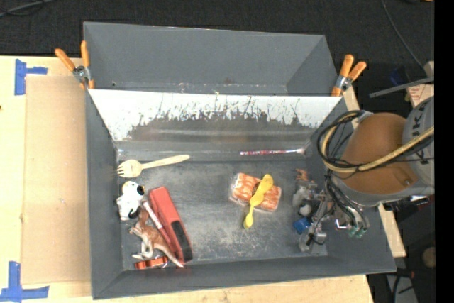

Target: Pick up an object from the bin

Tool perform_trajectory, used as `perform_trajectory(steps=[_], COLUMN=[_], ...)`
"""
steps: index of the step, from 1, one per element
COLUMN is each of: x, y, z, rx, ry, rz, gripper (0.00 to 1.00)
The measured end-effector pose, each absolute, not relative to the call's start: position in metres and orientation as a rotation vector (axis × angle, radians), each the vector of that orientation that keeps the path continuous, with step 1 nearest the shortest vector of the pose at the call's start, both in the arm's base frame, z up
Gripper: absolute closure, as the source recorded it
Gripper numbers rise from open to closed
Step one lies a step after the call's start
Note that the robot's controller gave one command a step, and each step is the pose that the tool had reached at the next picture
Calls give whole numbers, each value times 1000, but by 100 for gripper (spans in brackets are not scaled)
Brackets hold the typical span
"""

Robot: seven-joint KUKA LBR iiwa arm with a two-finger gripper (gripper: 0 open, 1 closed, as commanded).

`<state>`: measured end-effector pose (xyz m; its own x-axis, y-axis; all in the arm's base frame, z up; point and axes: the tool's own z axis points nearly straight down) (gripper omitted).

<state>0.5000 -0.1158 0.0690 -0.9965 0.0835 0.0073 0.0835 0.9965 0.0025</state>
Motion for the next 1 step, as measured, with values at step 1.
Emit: perform_trajectory(steps=[1], x=[502], y=[-160], z=[69], rx=[-180], ry=[-3137], rz=[3], gripper=[0])
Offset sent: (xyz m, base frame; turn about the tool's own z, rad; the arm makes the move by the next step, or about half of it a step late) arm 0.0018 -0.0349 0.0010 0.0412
